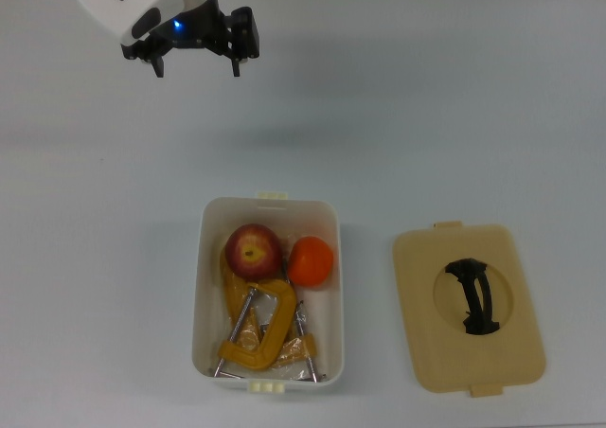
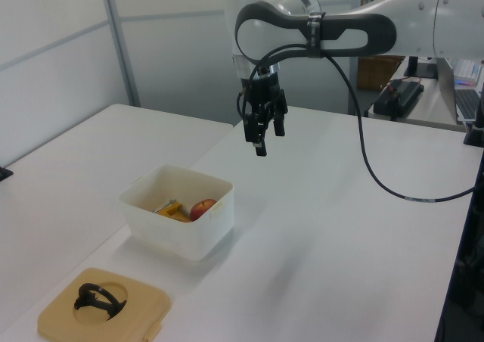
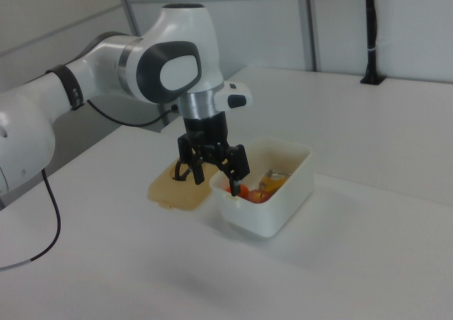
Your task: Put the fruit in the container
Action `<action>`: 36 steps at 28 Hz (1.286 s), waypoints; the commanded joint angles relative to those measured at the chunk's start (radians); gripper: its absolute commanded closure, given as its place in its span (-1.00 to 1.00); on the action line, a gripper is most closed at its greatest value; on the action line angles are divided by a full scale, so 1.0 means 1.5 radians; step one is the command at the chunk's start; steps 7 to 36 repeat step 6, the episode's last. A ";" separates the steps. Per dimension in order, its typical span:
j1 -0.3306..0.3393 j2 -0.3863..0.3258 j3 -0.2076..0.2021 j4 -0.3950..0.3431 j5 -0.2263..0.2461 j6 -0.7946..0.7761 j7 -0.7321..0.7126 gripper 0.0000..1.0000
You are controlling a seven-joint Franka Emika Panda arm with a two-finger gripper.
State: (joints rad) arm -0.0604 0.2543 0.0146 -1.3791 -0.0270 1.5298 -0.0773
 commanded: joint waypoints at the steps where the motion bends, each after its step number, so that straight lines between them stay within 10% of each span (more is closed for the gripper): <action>1: 0.002 -0.007 -0.002 -0.013 -0.001 0.001 -0.018 -1.00; 36: 0.002 -0.007 -0.002 -0.012 -0.001 0.001 -0.018 -1.00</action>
